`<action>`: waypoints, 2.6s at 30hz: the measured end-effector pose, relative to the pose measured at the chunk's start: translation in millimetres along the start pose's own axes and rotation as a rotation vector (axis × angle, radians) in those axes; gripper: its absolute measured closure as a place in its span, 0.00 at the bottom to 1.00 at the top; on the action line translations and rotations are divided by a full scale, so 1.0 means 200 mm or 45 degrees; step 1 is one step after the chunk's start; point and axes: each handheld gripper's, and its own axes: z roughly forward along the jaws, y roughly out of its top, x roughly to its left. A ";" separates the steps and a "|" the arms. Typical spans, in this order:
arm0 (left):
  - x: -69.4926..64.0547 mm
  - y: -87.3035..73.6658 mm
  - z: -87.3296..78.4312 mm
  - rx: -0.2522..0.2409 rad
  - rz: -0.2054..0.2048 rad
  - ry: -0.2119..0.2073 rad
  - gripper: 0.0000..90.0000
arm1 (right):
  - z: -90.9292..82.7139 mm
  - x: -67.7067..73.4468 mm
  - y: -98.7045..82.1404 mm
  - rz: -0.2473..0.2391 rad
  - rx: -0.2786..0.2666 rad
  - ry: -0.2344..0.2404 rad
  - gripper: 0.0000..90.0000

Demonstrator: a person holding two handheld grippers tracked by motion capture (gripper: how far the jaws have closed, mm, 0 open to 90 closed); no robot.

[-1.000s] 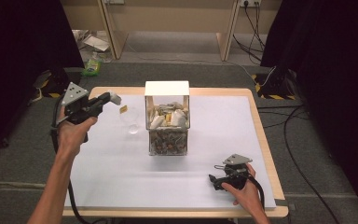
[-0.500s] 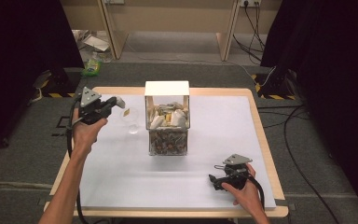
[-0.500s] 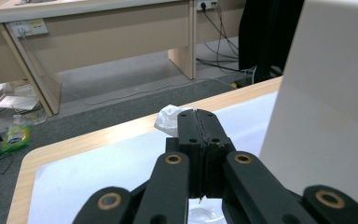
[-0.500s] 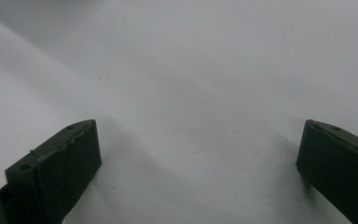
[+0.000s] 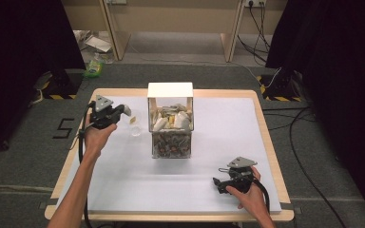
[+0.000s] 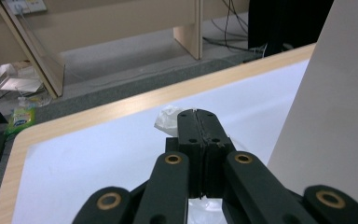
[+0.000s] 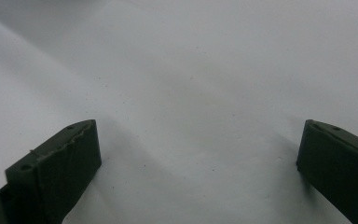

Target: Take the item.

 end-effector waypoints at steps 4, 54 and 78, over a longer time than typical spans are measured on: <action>-0.01 -0.03 0.03 0.022 0.003 -0.002 0.98 | 0.00 0.00 0.00 0.001 0.000 0.001 0.00; -0.01 -0.08 -0.02 0.088 -0.178 -0.124 0.16 | 0.00 0.00 0.00 0.005 0.001 0.001 0.00; -0.08 -0.18 -0.16 0.054 -0.185 -0.167 0.17 | 0.00 0.00 0.00 0.002 0.001 0.000 0.00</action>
